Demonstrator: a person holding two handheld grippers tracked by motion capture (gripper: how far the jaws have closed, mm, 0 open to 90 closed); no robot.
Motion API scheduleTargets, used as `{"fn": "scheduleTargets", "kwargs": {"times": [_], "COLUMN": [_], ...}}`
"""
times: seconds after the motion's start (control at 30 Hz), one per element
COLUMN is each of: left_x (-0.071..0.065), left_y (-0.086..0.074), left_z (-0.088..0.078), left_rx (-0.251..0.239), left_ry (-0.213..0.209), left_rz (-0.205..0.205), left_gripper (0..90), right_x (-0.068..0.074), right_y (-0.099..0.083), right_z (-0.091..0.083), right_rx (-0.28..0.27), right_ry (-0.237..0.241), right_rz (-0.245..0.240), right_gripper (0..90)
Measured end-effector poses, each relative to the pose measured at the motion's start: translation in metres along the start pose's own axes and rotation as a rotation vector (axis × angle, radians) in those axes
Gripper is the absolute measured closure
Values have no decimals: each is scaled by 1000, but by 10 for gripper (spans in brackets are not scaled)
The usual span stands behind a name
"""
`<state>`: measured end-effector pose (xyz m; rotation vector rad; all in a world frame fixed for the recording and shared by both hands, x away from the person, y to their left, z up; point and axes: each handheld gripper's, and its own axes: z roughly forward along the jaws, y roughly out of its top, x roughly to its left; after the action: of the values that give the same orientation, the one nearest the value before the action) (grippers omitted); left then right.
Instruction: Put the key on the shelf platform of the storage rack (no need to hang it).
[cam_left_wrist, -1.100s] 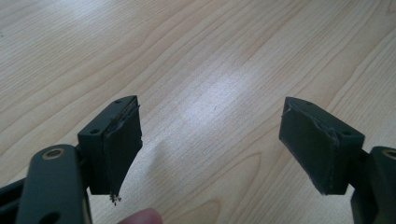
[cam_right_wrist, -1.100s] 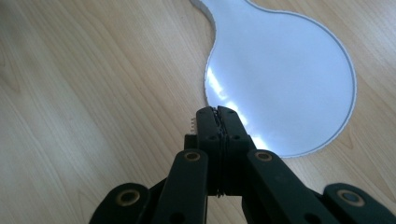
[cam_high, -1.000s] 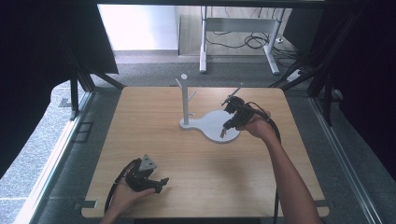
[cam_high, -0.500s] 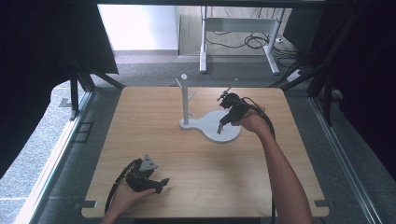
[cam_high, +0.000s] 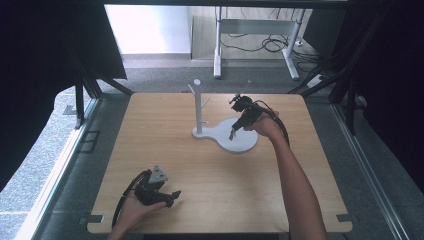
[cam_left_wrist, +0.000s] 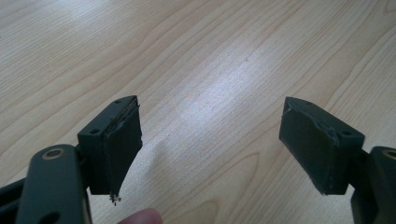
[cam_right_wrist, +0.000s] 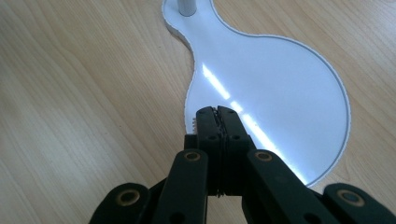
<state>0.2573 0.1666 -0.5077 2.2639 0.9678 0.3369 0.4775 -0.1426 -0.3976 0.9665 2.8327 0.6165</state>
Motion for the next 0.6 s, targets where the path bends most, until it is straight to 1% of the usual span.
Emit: {"fn": "scheduleTargets", "kwargs": {"times": [0.03,0.2,0.33,0.5,0.6], "left_x": [0,0,0,0,0], "left_y": [0,0,0,-1,-1], "left_z": [0,1,1,1,1], "left_rx": [0,4,8,7,11], "left_ry": [1,-2,-6,-3,-6], "left_rz": [0,-1,-2,-8,-11], "left_gripper": [213,213,213,213,212], "right_x": [-2,-6,-12,-17,-18], "right_y": [1,2,3,3,3], "right_z": [2,9,13,19,23], "right_rx": [-1,13,-5,2,-1], "right_ry": [0,-3,-1,-5,-5], "right_rz": [12,21,35,54,57], "right_gripper": [894,894,894,894,894]}}
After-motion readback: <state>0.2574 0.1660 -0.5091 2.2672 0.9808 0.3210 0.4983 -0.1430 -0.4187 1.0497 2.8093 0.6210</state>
